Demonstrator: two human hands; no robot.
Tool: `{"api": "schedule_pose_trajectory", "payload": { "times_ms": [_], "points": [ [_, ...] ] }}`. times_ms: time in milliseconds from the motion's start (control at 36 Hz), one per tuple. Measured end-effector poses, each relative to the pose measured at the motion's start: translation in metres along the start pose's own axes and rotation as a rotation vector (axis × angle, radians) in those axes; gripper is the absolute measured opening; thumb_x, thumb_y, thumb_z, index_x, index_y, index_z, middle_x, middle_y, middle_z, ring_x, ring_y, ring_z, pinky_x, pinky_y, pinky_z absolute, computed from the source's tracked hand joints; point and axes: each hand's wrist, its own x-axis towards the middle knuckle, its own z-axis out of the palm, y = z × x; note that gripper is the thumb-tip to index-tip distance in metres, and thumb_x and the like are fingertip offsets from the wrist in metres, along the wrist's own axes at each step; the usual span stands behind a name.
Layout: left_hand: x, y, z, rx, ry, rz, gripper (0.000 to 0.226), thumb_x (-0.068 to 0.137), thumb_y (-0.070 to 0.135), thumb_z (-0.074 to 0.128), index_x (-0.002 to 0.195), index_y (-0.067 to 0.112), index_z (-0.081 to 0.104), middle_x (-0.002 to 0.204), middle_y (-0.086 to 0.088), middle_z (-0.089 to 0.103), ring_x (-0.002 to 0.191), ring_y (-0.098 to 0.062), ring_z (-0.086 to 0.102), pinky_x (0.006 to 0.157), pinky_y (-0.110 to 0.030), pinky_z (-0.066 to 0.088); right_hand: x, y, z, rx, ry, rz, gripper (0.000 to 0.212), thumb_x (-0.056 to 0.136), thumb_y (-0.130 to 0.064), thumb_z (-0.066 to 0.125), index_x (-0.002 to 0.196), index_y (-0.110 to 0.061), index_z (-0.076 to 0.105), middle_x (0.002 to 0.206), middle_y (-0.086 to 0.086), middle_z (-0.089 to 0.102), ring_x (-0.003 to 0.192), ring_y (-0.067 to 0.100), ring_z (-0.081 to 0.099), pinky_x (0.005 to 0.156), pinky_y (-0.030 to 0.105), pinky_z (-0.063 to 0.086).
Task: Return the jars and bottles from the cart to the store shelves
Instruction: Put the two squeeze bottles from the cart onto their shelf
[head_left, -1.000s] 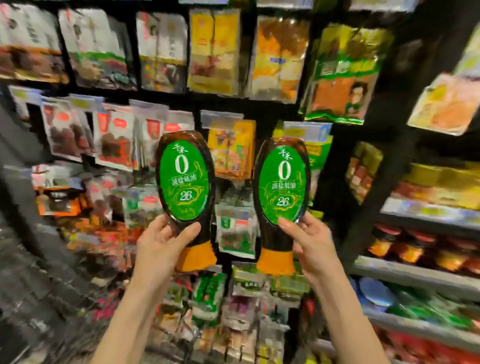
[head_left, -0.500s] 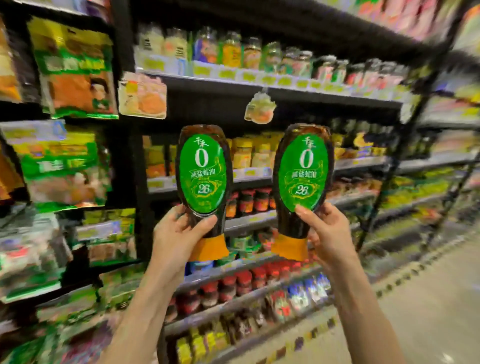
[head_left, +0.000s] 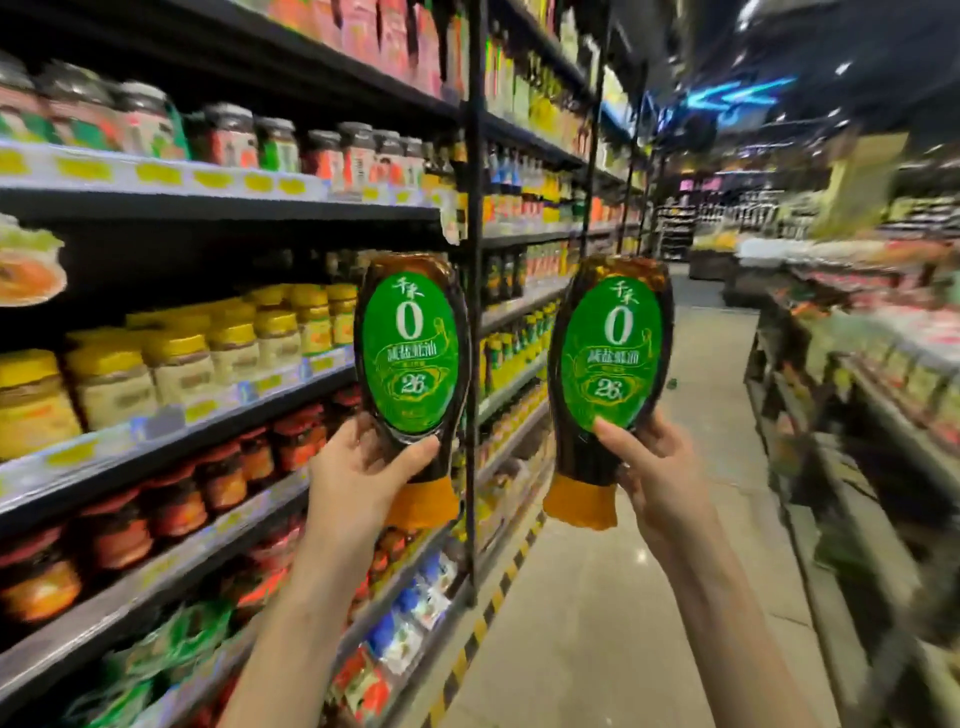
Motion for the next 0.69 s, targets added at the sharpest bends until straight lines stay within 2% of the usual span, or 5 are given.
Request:
{"api": "schedule_pose_trajectory", "payload": {
  "times_ms": [83,194,306,444,694],
  "points": [
    [0.037,-0.024,0.032,-0.037,-0.075,-0.019,0.036,0.070,0.000,0.072,0.101,0.018,0.062,0.096,0.004,0.072,0.084,-0.003,0.069,0.067,-0.015,0.054,0.031,0.001,-0.025,-0.013,0.052,-0.026,0.047,0.054,-0.013,0.082,0.099,-0.016,0.067,0.095,0.000,0.075,0.090,0.015,0.070,0.071,0.022,0.054],
    [0.091,-0.056,0.073,-0.047,-0.148,-0.005,0.040,0.068,-0.003,0.073,0.100,0.018,0.062,0.092,0.007,0.073,0.083,-0.004,0.068,0.067,-0.014,0.053,0.078,0.006,-0.048,-0.029,0.134,-0.086,0.074,0.035,-0.043,0.090,0.100,-0.015,0.068,0.099,0.003,0.074,0.090,0.015,0.070,0.069,0.023,0.056],
    [0.146,-0.084,0.112,-0.056,-0.204,-0.012,0.043,0.069,-0.006,0.073,0.106,0.010,0.060,0.101,0.001,0.070,0.082,-0.002,0.068,0.070,-0.014,0.054,0.133,0.011,-0.064,-0.018,0.178,-0.103,0.043,0.059,-0.016,0.073,0.101,-0.015,0.065,0.092,-0.001,0.075,0.087,0.013,0.070,0.066,0.021,0.055],
    [0.205,-0.118,0.153,-0.035,-0.283,0.009,0.038,0.067,-0.002,0.075,0.098,0.018,0.063,0.094,0.005,0.072,0.083,-0.003,0.069,0.068,-0.014,0.053,0.192,0.026,-0.085,-0.061,0.222,-0.110,0.032,0.069,-0.003,0.065,0.100,-0.014,0.064,0.087,-0.003,0.075,0.081,0.009,0.070,0.065,0.020,0.056],
    [0.284,-0.181,0.224,-0.029,-0.343,-0.054,0.062,0.049,0.028,0.080,0.108,0.022,0.062,0.104,0.004,0.072,0.099,-0.010,0.067,0.081,-0.022,0.054,0.276,0.060,-0.140,-0.153,0.250,-0.110,0.035,0.066,-0.005,0.067,0.097,-0.018,0.063,0.085,-0.008,0.075,0.081,0.003,0.069,0.065,0.015,0.054]
  ]
}}
